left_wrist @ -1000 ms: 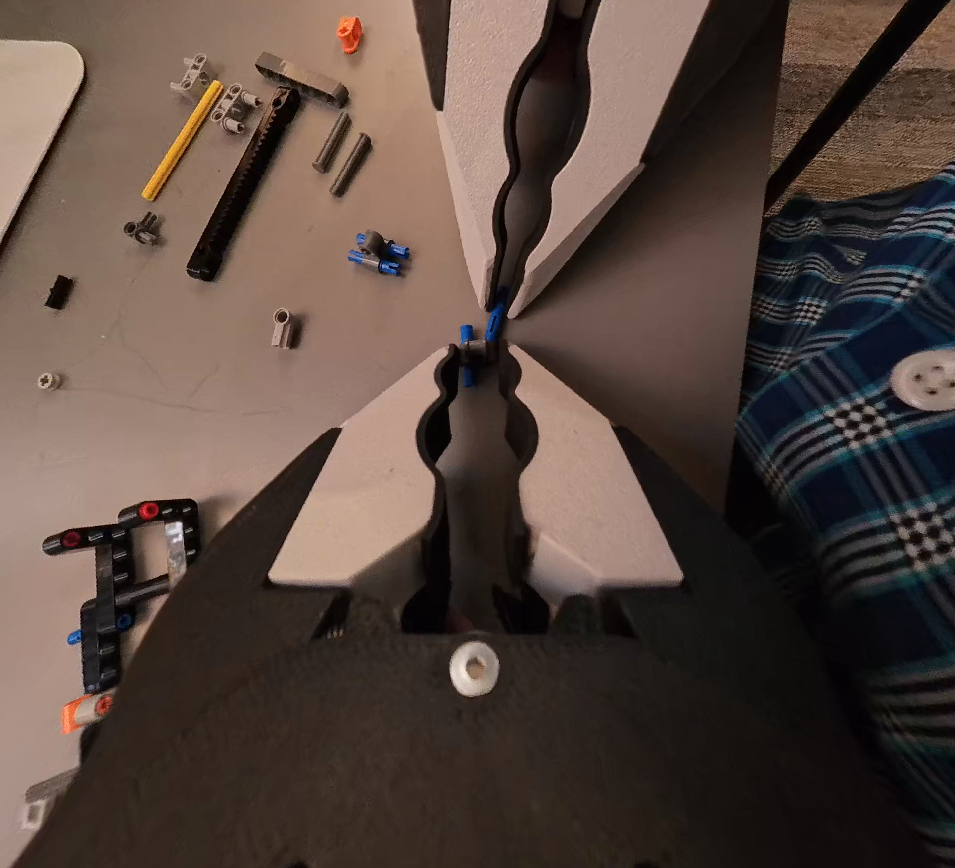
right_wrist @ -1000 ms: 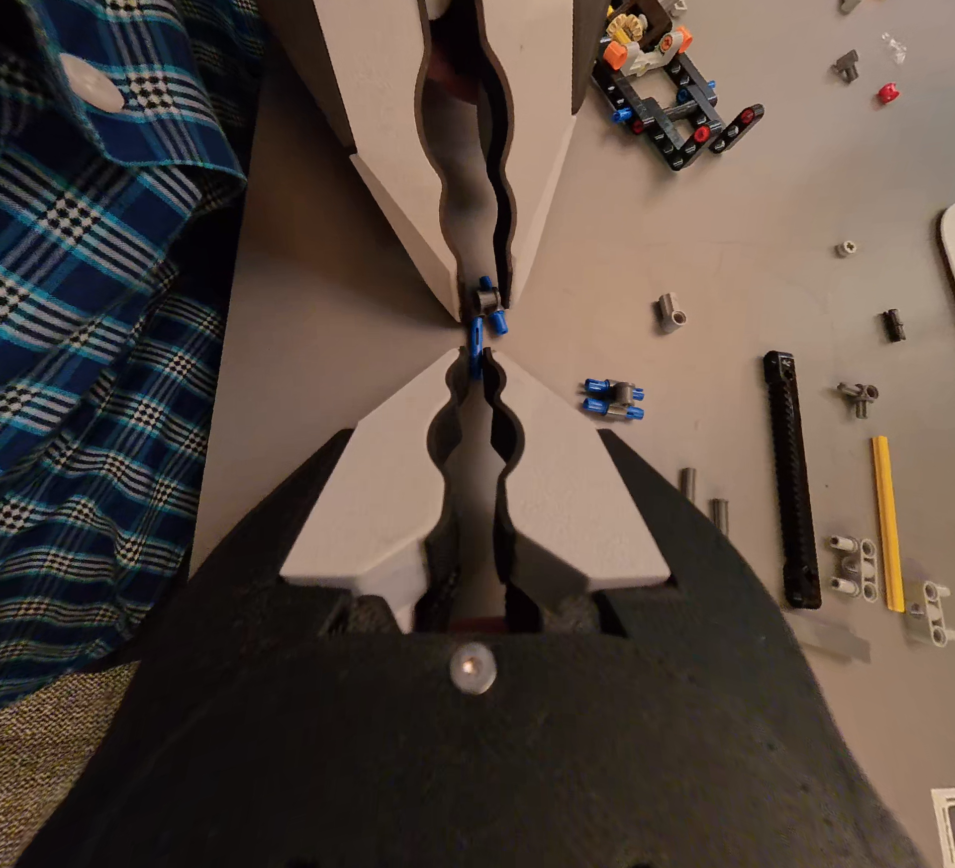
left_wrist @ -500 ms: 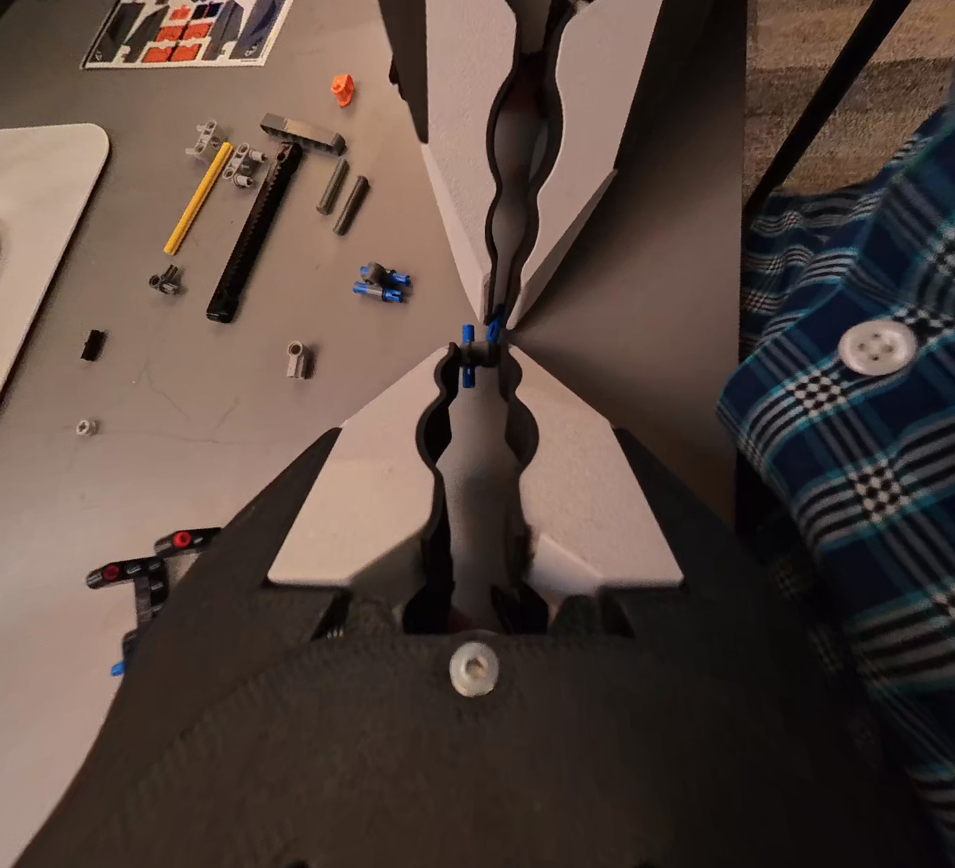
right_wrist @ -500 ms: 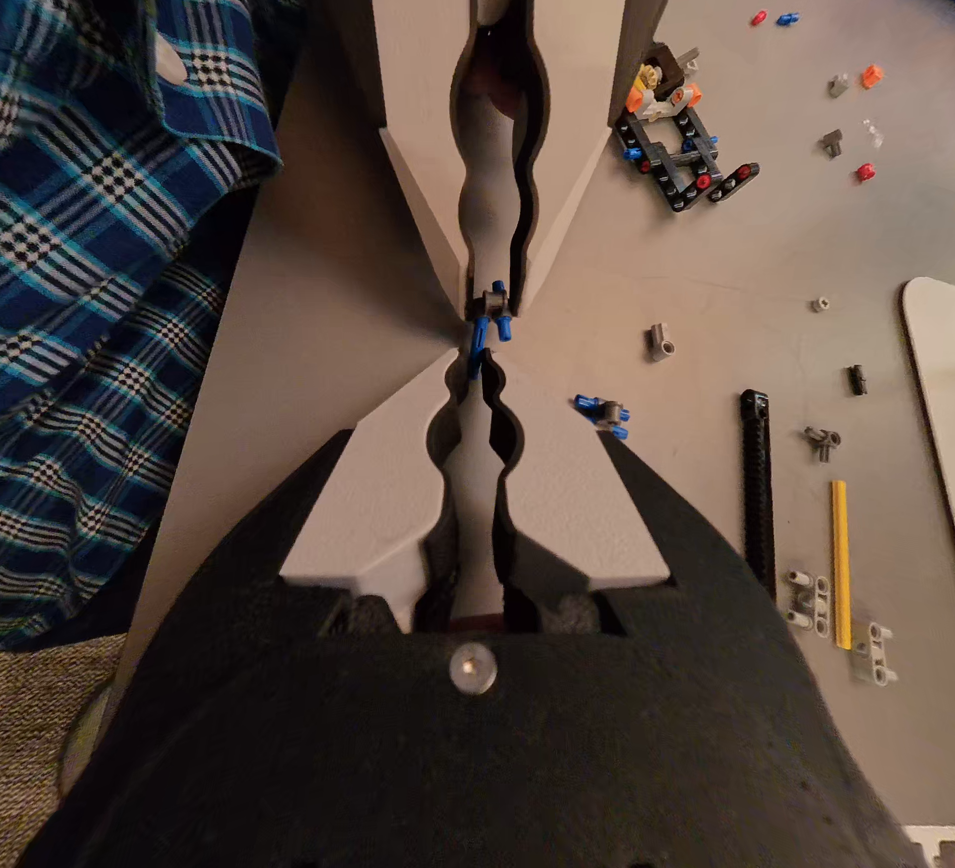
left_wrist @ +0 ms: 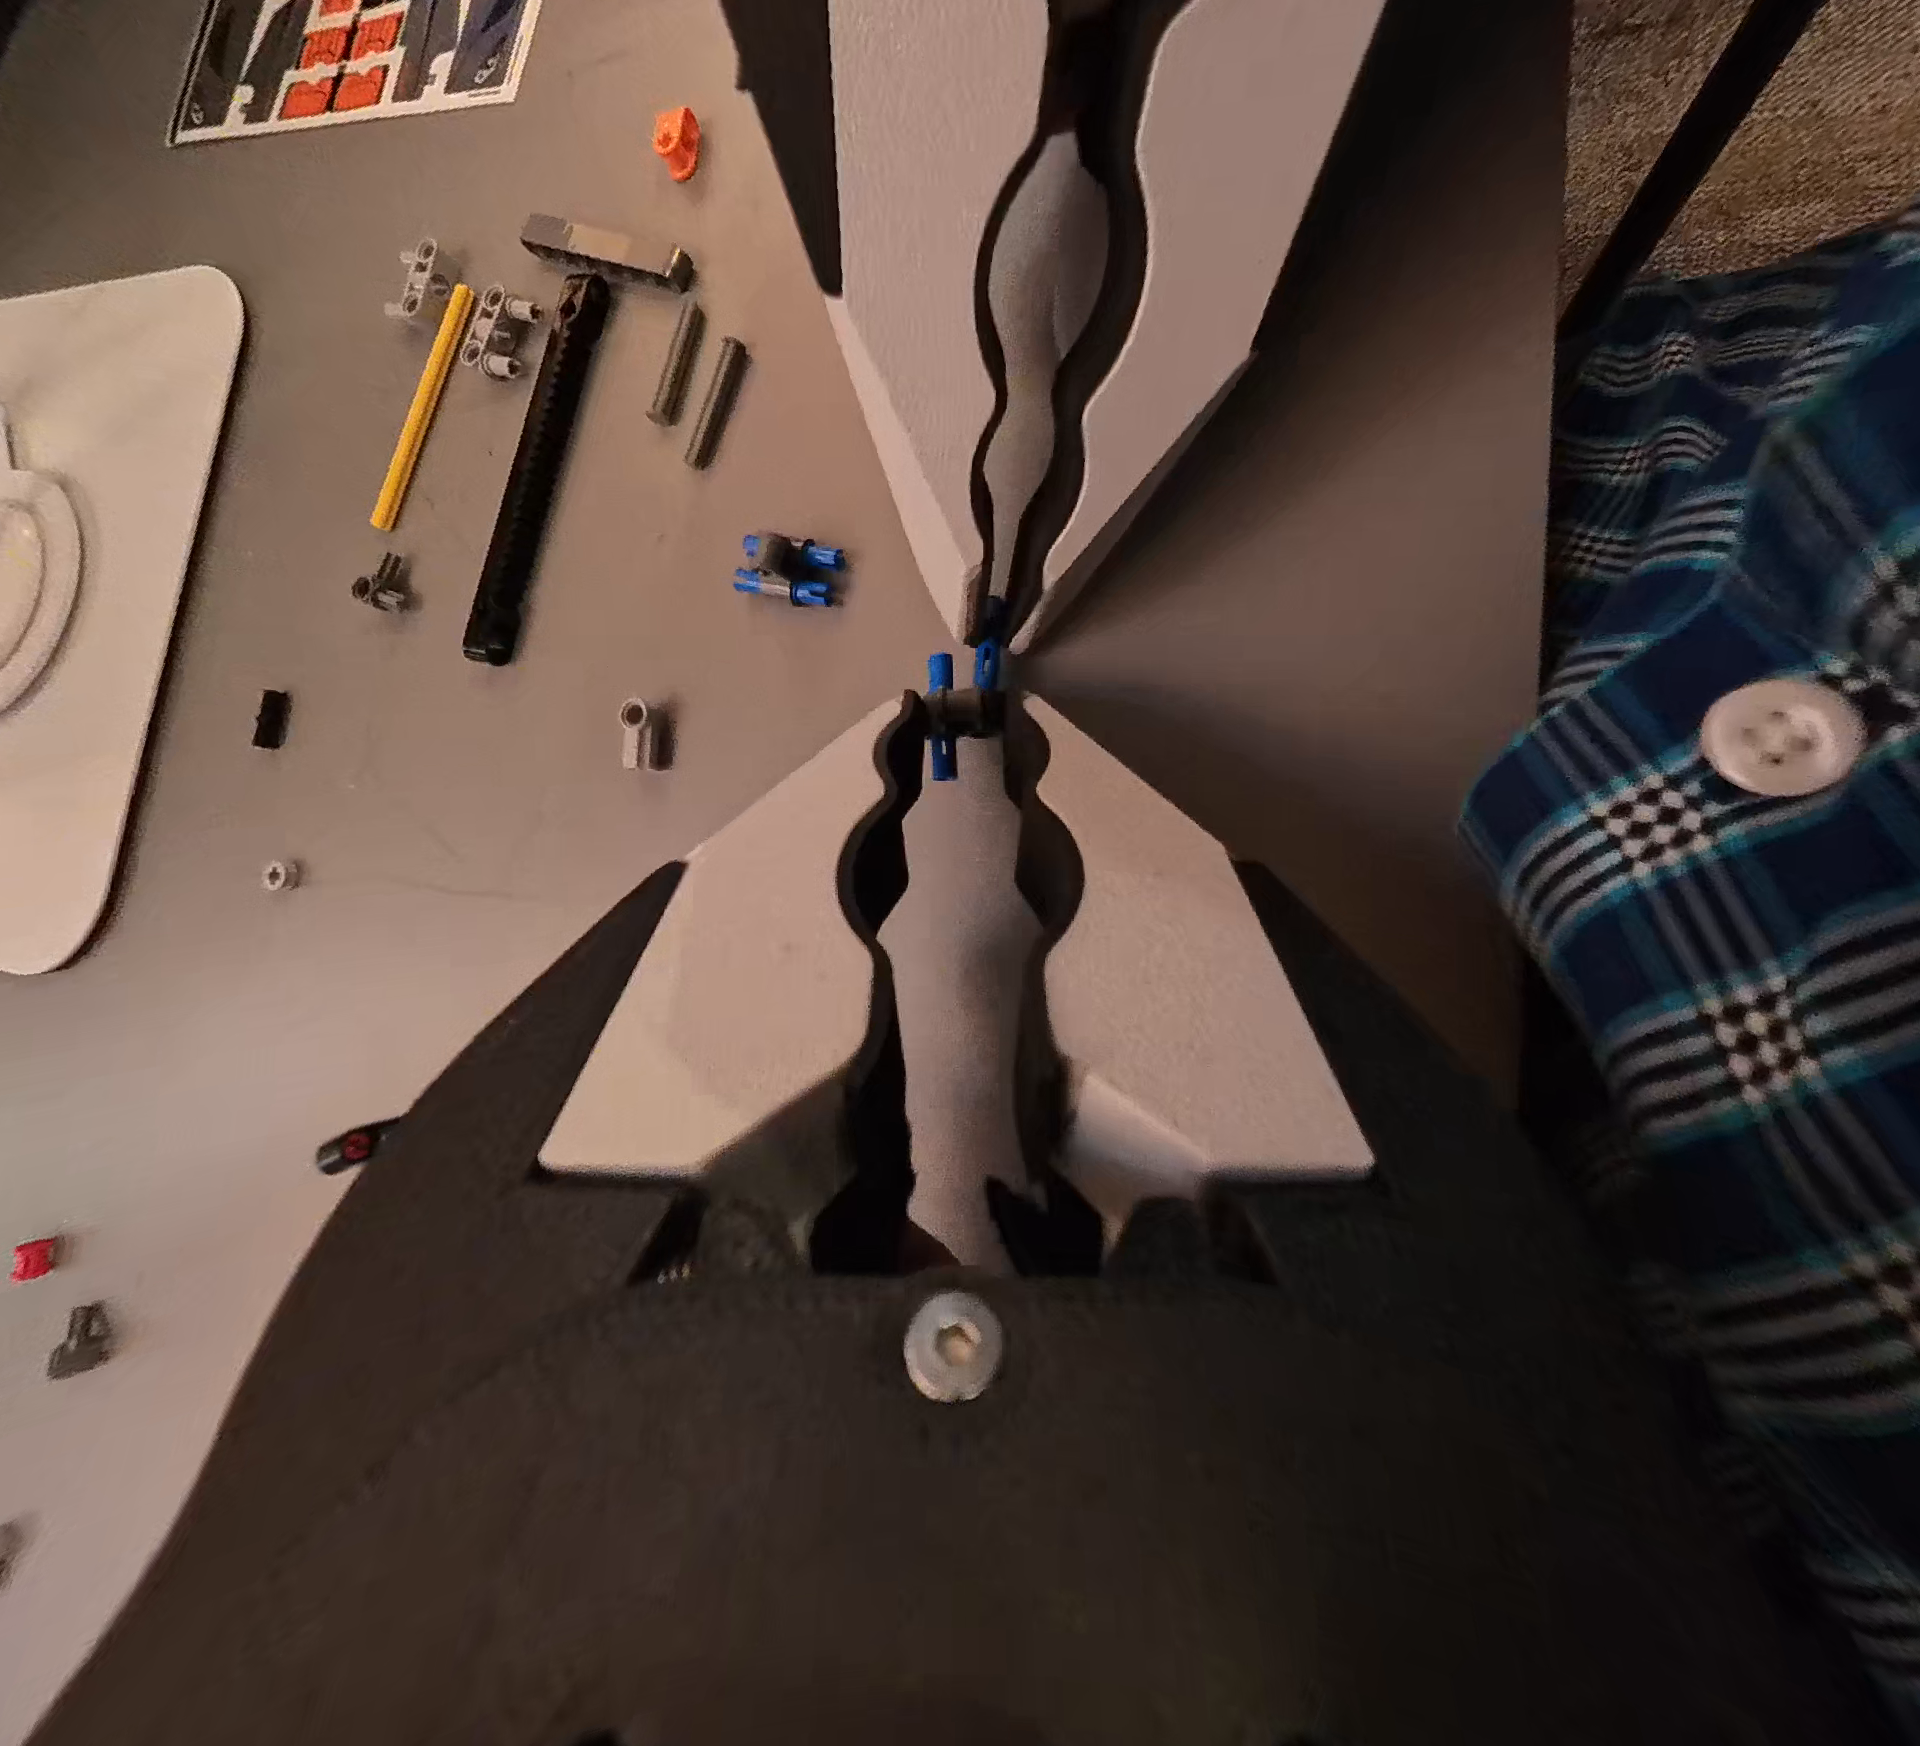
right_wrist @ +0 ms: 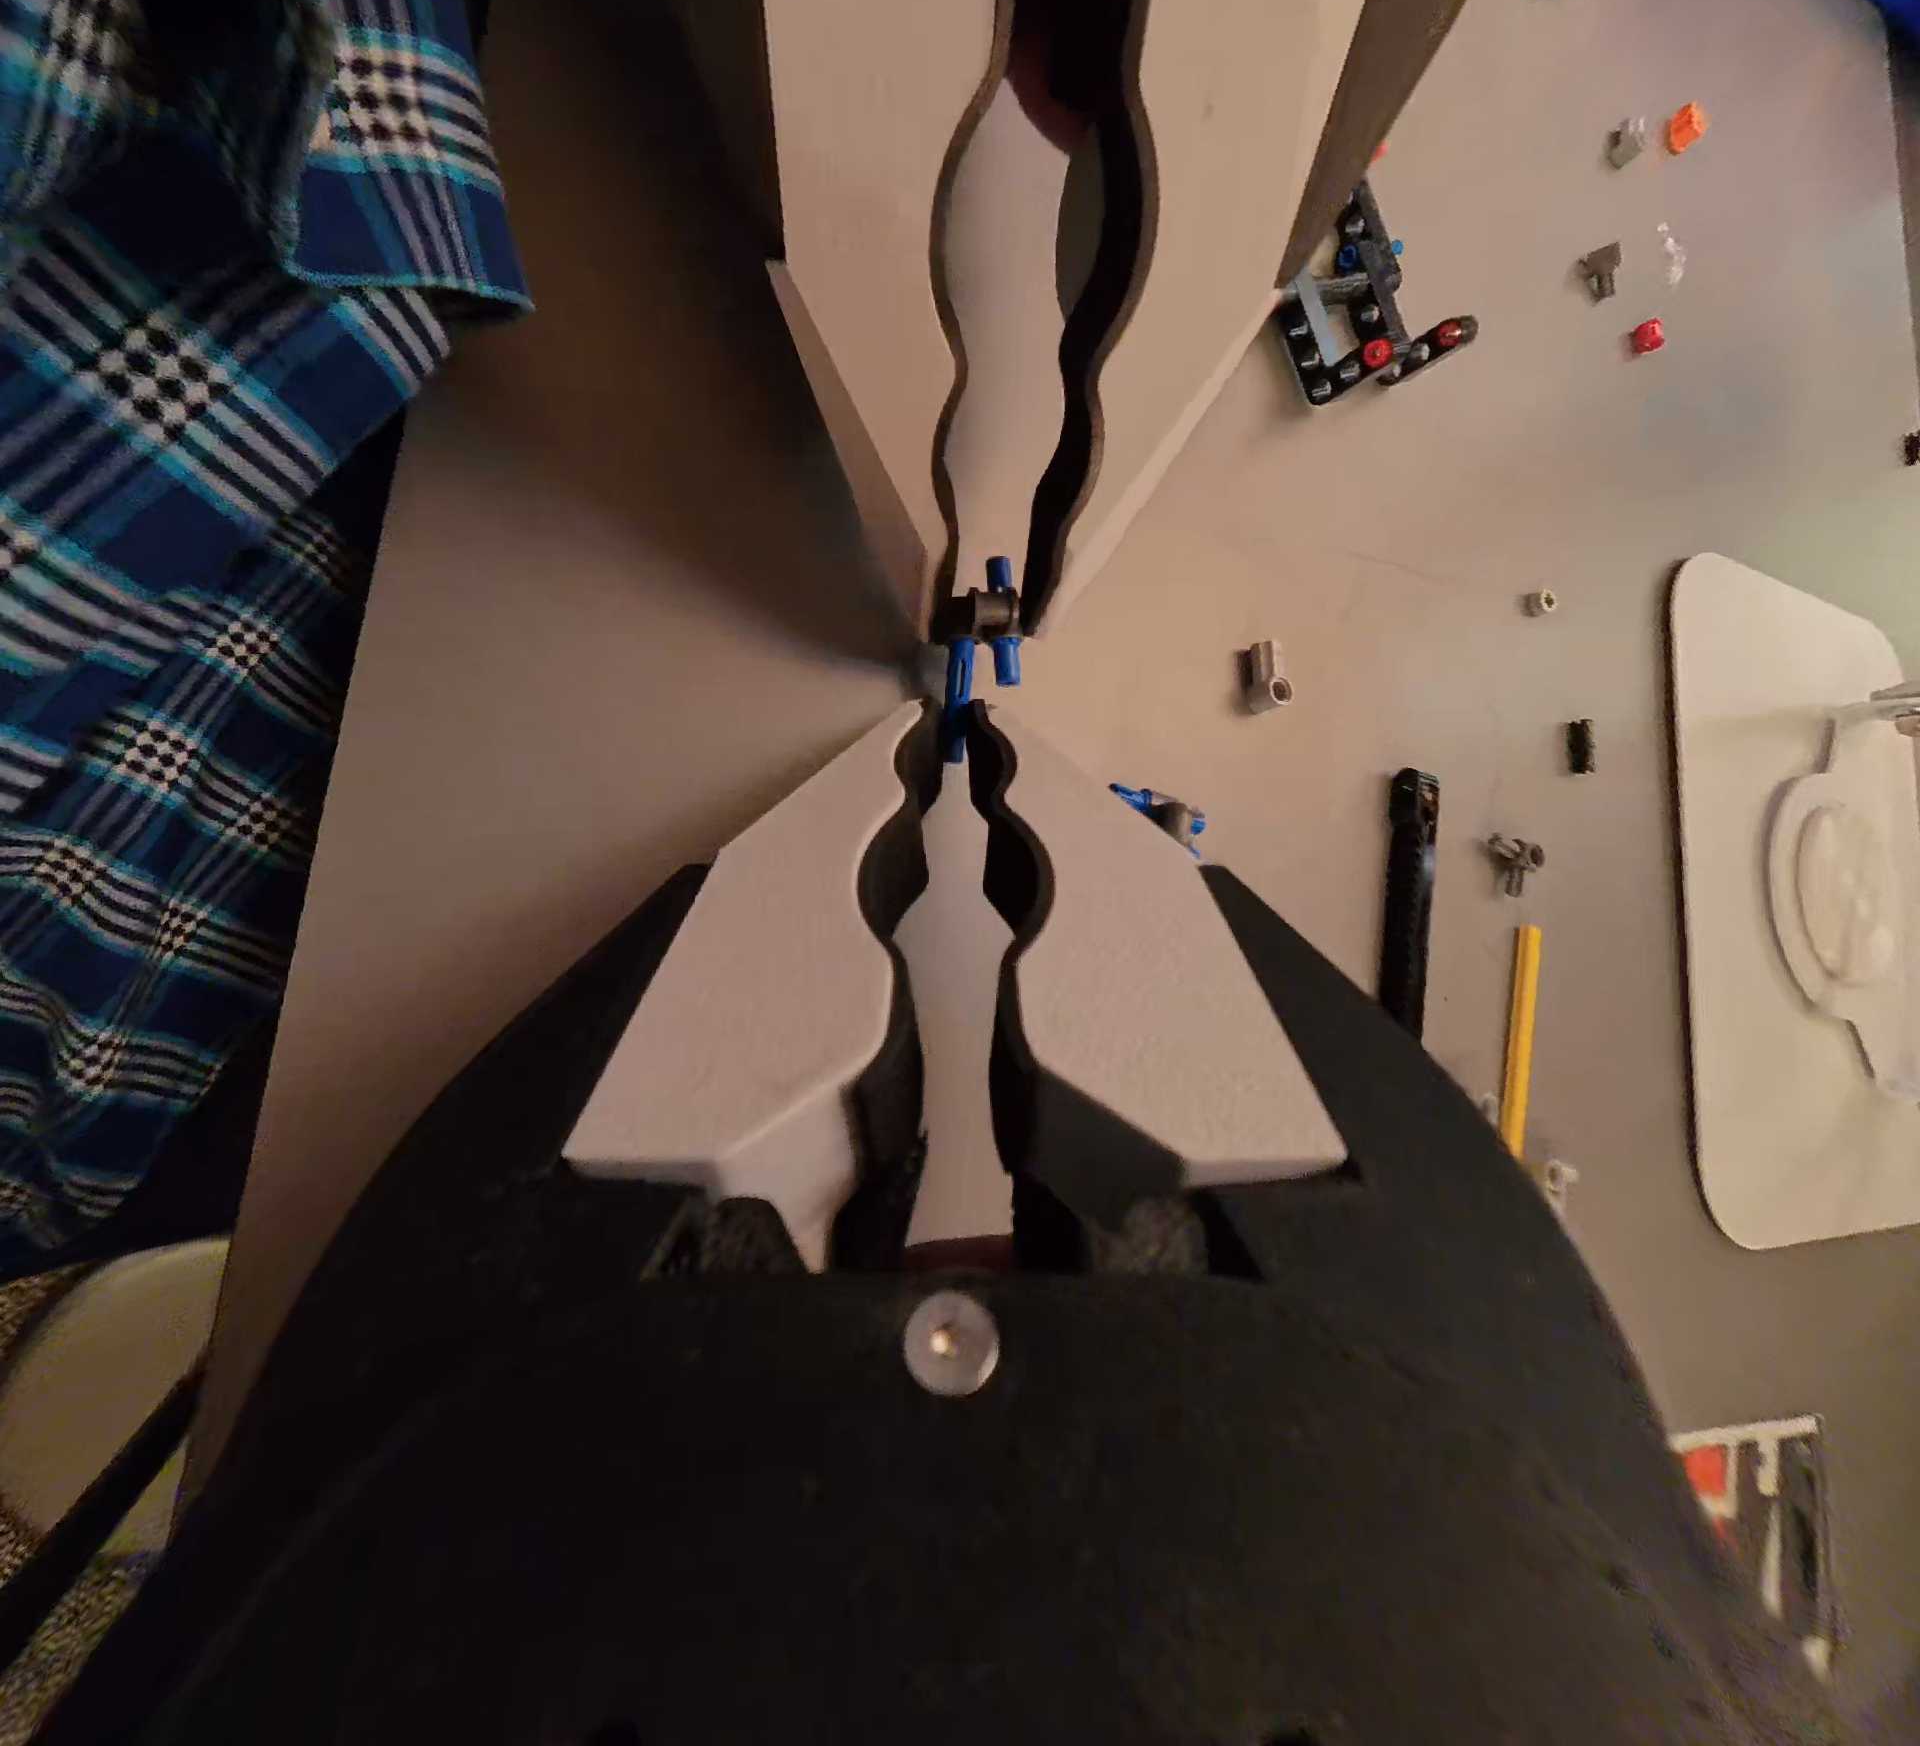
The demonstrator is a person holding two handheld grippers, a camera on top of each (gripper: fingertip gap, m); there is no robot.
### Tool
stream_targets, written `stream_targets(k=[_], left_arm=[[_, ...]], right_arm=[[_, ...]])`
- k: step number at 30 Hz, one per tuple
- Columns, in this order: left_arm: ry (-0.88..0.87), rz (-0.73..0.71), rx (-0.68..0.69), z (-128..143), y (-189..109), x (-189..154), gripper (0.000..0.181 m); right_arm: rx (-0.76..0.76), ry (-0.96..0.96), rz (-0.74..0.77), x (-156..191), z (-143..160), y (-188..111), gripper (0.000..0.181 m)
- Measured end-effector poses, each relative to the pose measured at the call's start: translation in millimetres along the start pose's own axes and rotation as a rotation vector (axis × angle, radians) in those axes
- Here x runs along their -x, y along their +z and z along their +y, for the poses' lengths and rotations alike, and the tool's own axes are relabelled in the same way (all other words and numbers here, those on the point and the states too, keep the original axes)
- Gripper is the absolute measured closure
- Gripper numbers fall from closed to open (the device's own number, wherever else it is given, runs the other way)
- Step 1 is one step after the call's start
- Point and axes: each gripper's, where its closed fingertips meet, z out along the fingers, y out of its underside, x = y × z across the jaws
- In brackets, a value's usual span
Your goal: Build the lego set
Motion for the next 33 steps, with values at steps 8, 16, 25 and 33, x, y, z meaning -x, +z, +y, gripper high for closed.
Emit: stream_targets(k=[8, 16, 25, 33], left_arm=[[0.036, -0.024, 0.053, 0.8, -0.8, 2.1, 0.167], [0.060, -0.036, 0.091, 2.9, -0.1, 1.3, 0.168], [0.065, -0.040, 0.112, 7.5, 0.2, 2.2, 0.168], [0.068, -0.033, 0.094, 9.2, 1.5, 1.9, 0.168]], right_arm=[[0.105, -0.063, 0.053, -4.7, 0.9, -0.2, 0.179], [0.183, -0.129, 0.076, -4.1, 2.0, 0.4, 0.180], [0.175, -0.147, 0.074, -4.1, -1.2, 2.1, 0.180], [0.113, -0.104, 0.055, -3.4, -1.0, 4.4, 0.180]])
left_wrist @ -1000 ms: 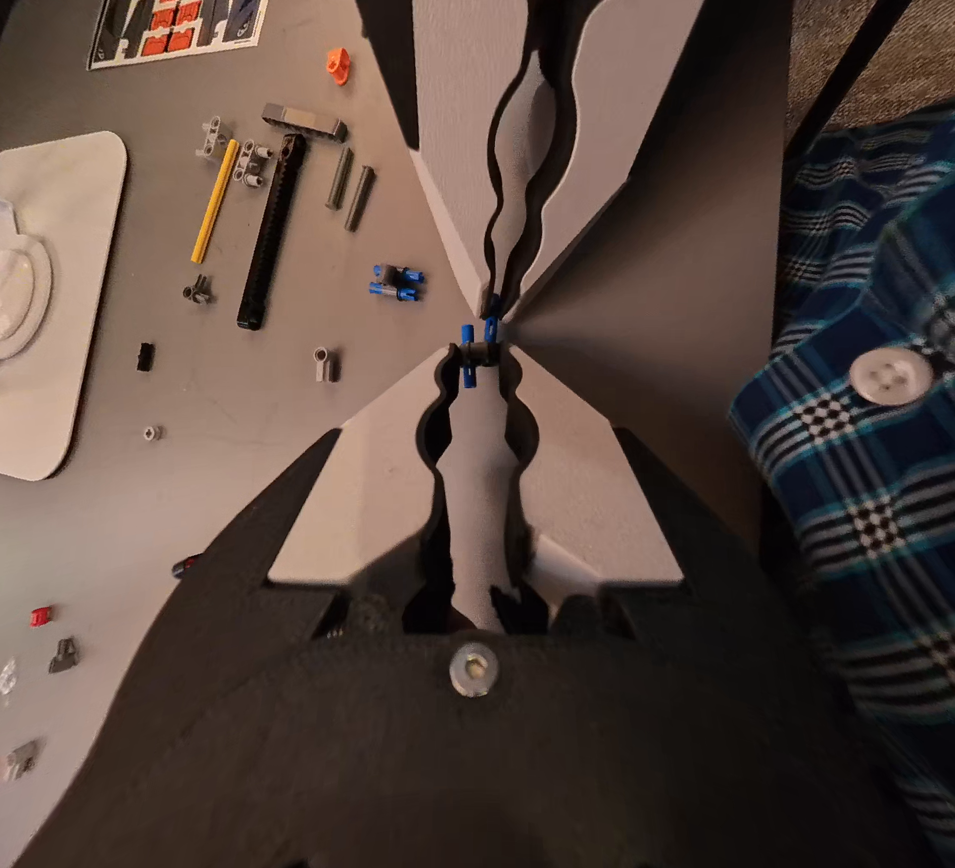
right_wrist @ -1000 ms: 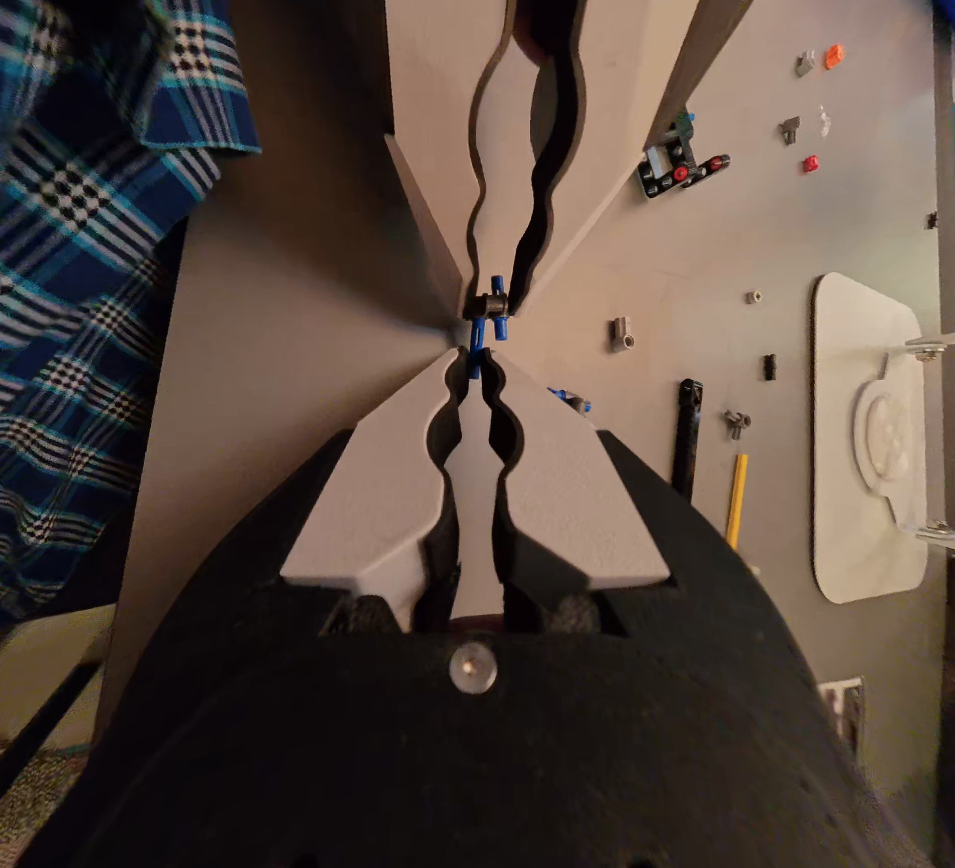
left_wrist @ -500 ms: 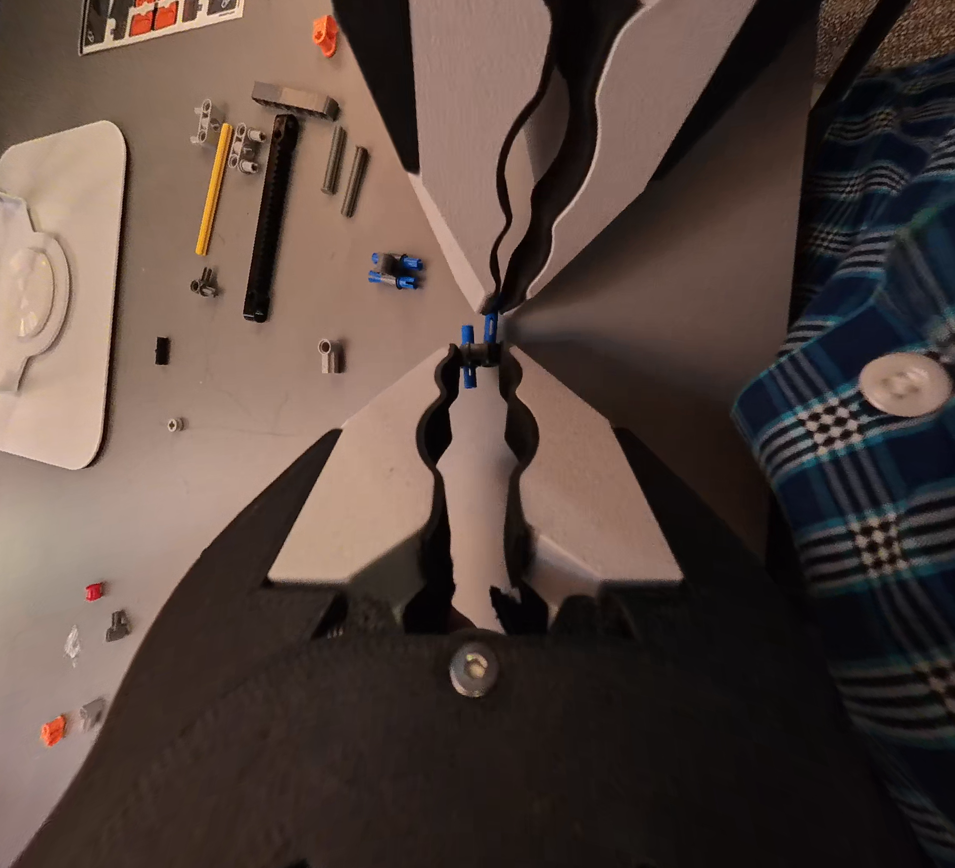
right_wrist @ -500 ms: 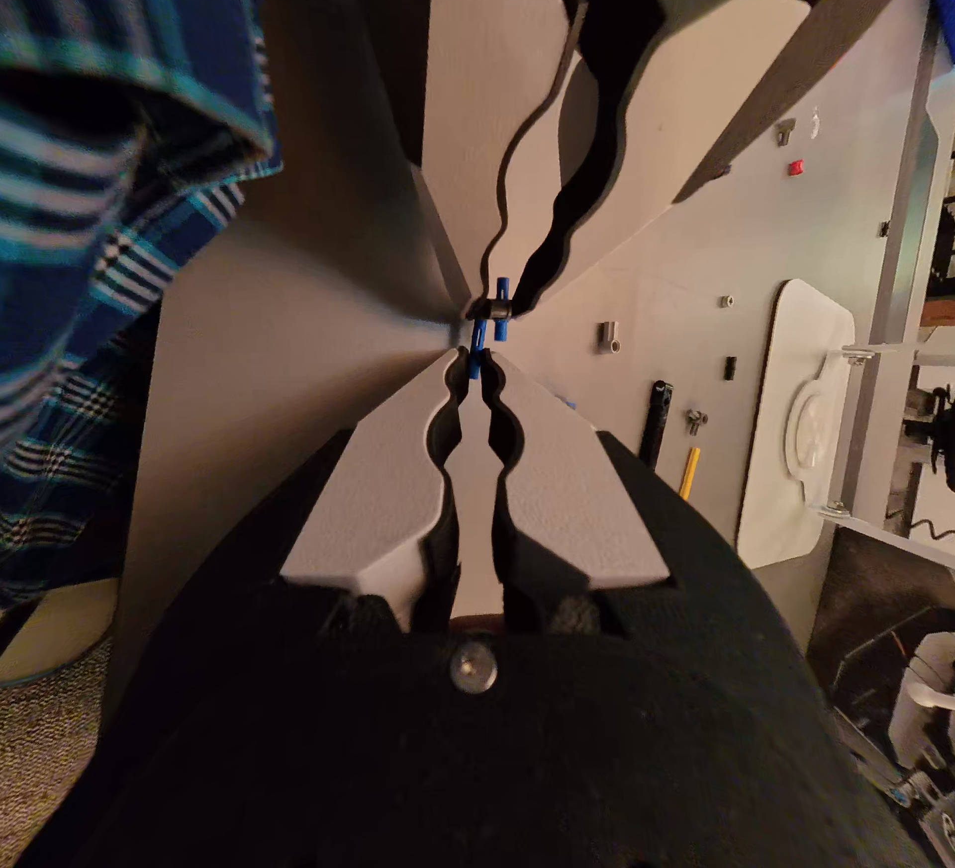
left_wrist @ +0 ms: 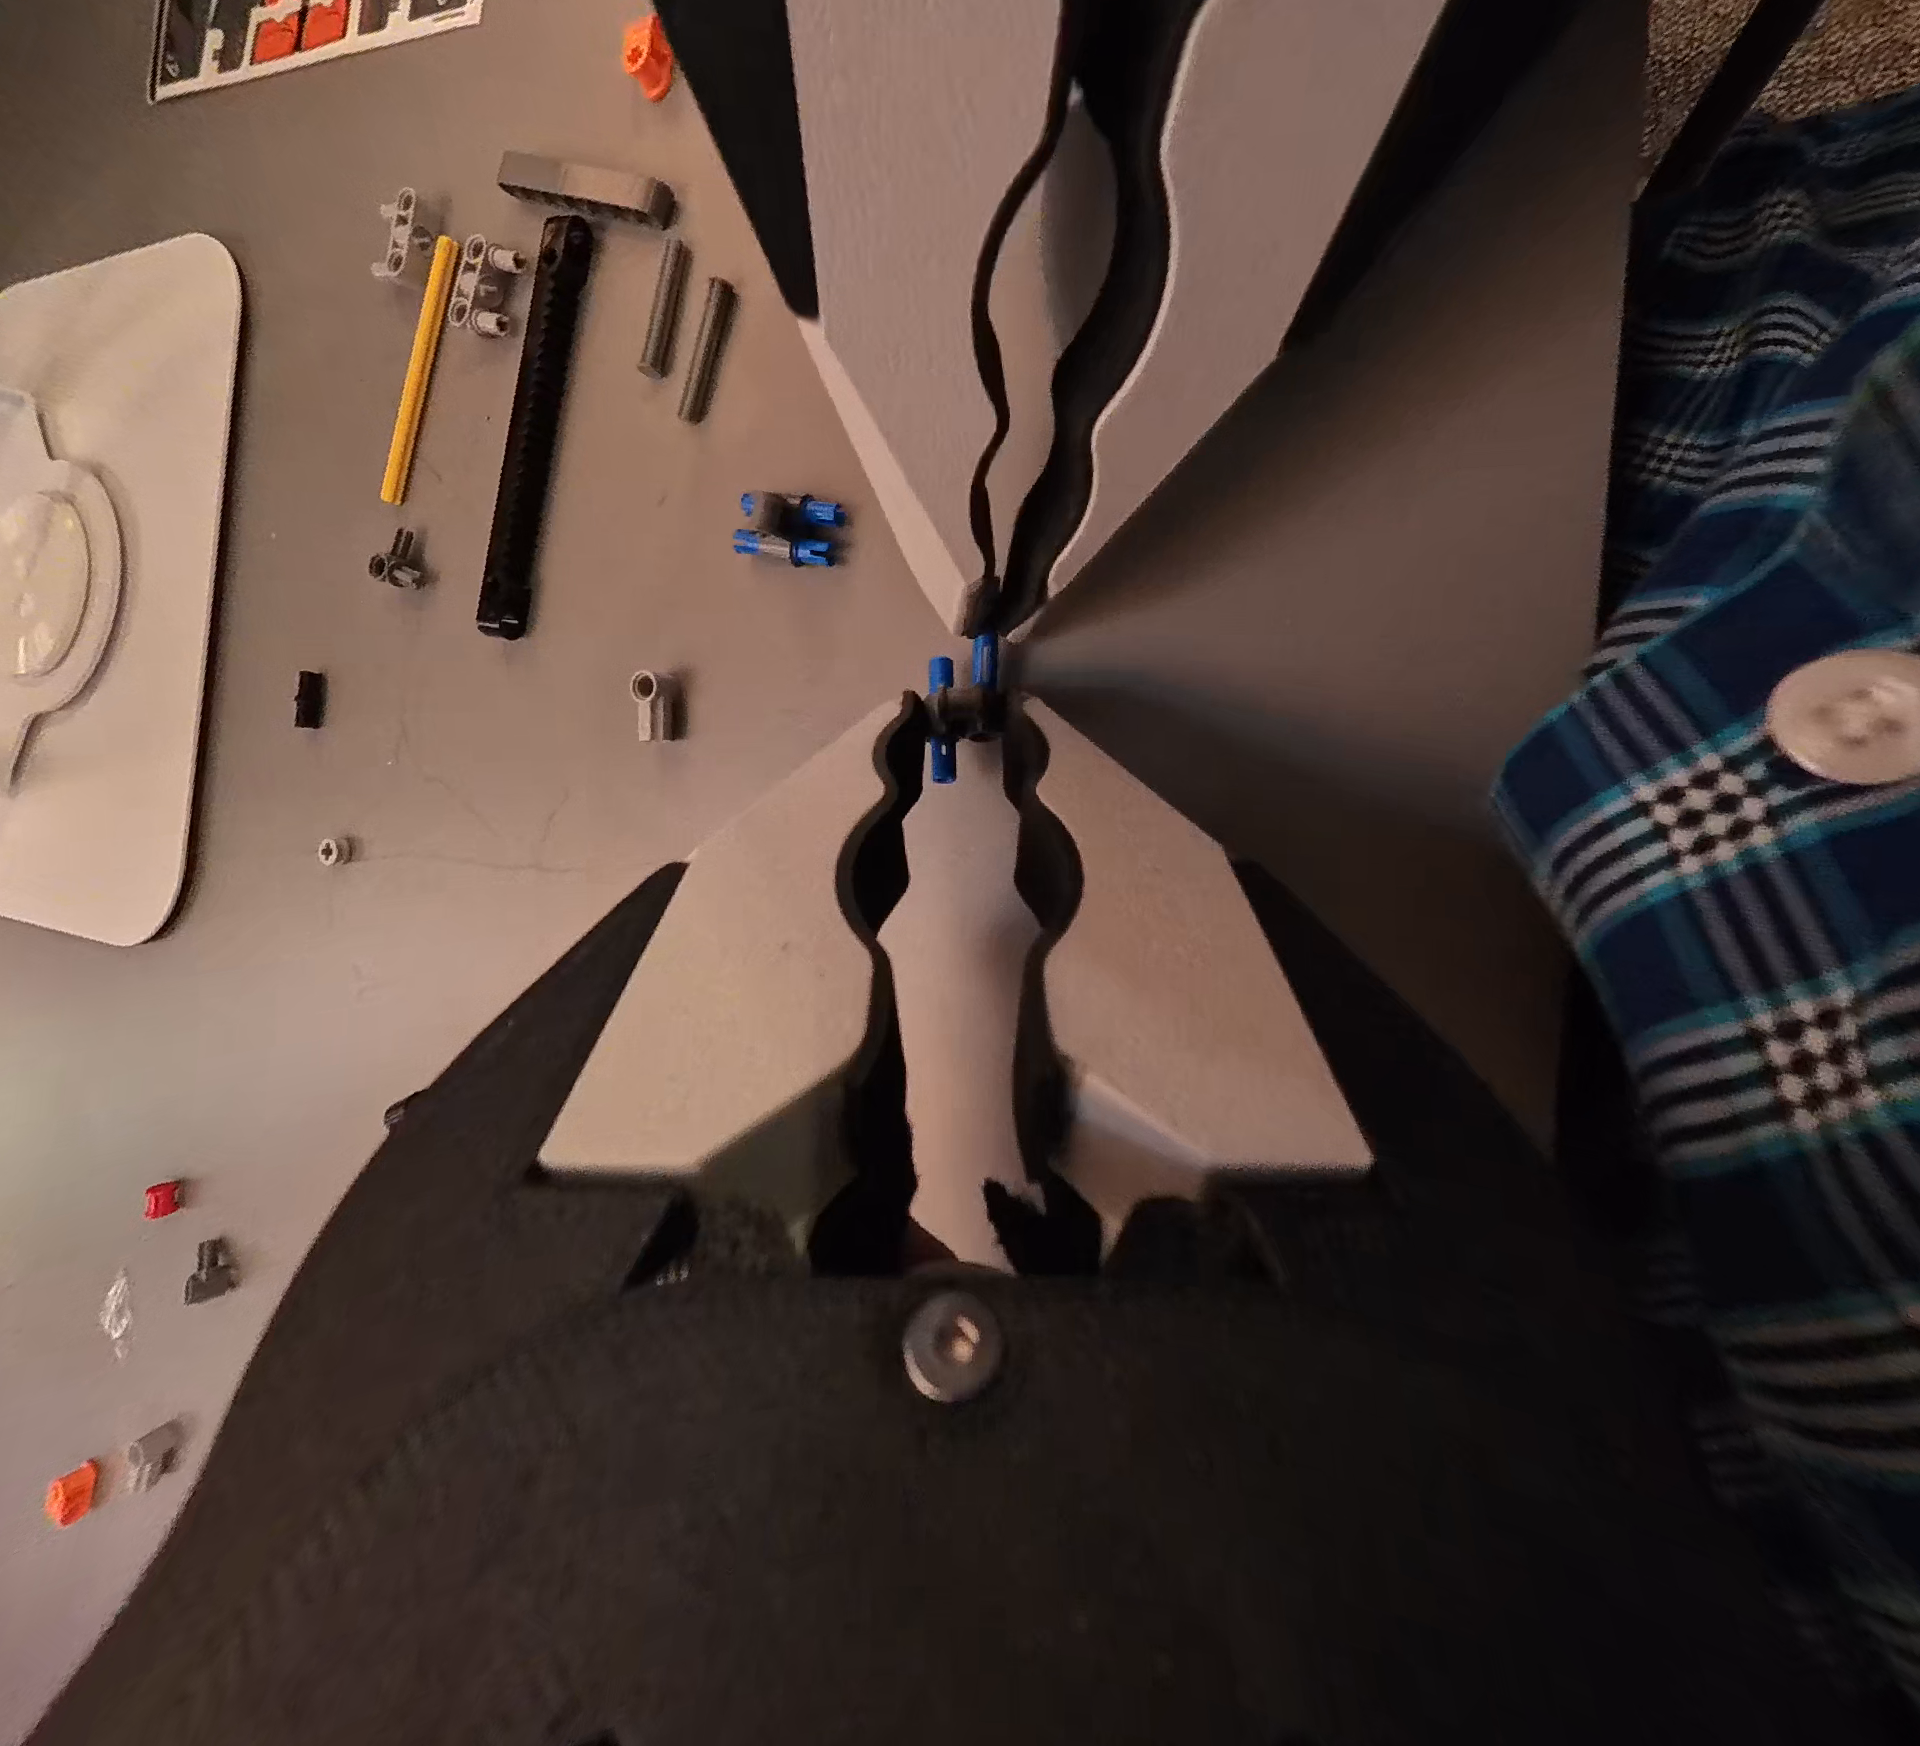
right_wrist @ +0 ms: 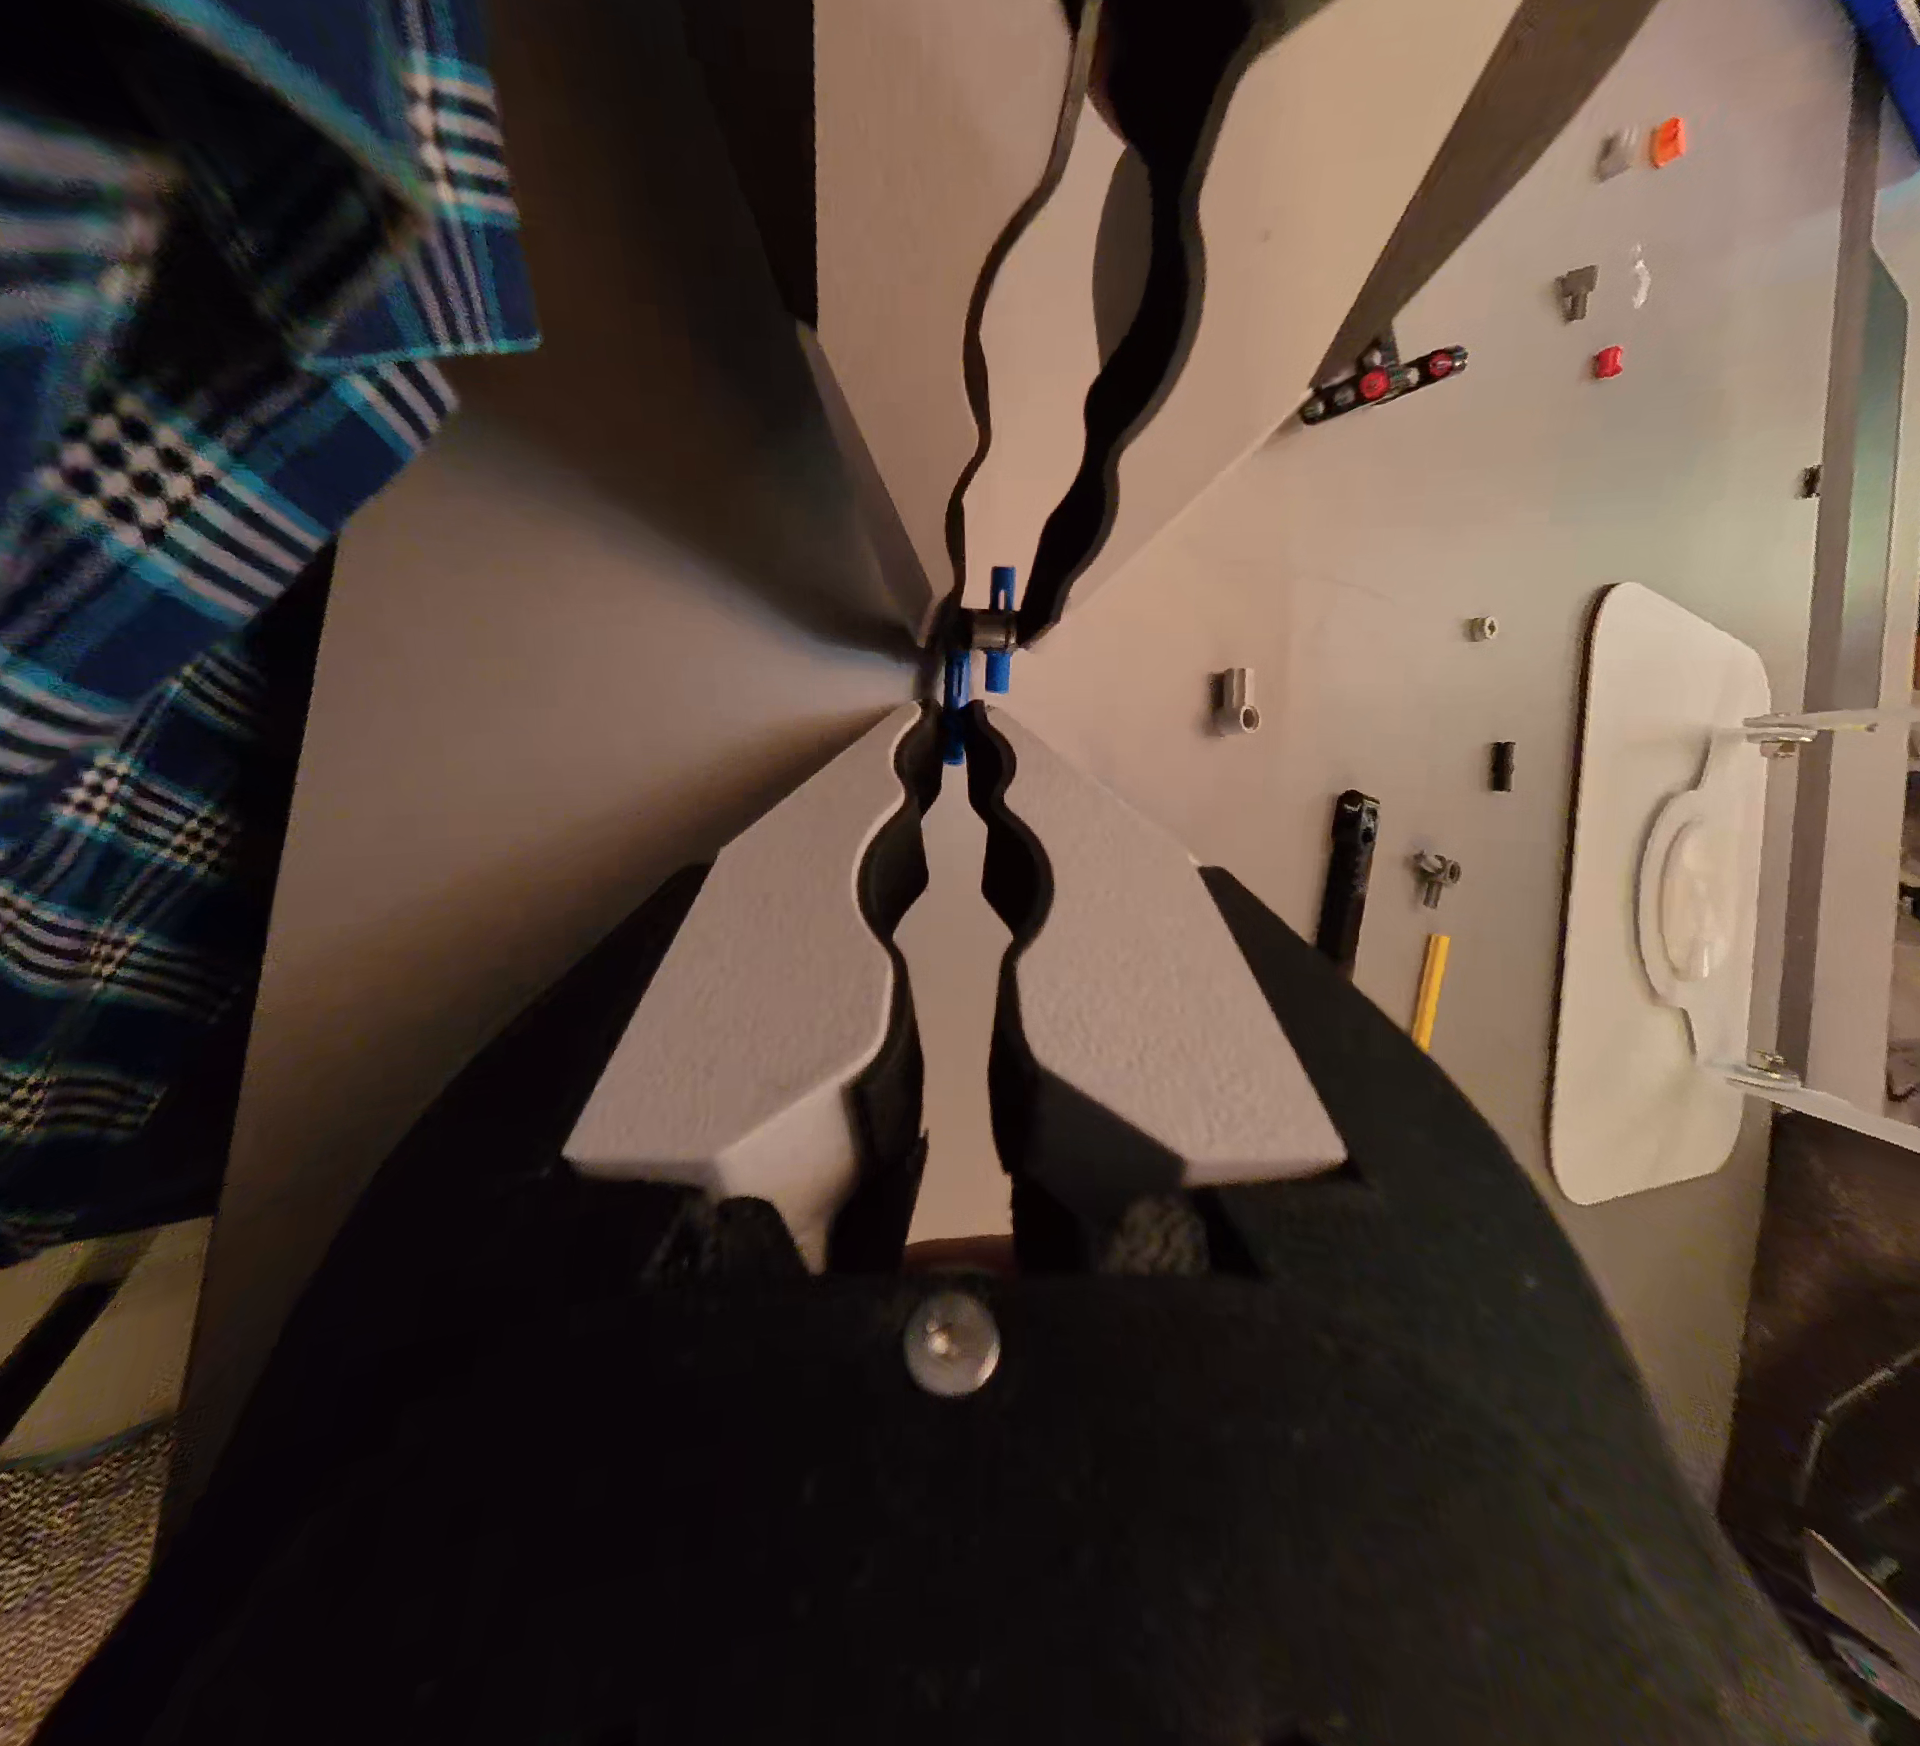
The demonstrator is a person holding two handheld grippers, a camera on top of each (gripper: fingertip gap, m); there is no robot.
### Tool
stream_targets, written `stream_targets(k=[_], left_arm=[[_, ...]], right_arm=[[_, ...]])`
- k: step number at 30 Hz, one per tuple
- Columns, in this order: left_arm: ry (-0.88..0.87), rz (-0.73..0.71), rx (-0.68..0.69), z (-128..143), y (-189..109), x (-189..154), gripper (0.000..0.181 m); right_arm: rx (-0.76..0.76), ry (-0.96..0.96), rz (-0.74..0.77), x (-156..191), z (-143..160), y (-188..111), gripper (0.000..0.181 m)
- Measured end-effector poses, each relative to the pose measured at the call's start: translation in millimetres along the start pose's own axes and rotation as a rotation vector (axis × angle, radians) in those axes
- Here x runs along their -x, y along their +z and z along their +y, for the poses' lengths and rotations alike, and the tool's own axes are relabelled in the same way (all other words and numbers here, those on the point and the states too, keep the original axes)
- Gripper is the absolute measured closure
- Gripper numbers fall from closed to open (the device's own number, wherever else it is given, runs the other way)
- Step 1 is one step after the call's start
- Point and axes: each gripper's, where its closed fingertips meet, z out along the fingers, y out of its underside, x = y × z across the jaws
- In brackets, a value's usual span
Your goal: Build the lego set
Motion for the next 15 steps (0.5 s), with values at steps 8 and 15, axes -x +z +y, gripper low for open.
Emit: stream_targets(k=[8, 15], left_arm=[[-0.011, 0.013, -0.030, 0.0, 1.0, -0.4, 0.168], [-0.044, 0.028, -0.068, -0.4, 1.5, -0.2, 0.168]], right_arm=[[-0.049, 0.033, -0.012, 1.3, 0.1, 1.1, 0.180], [-0.092, 0.068, -0.032, 3.0, -1.0, 1.1, 0.180]])
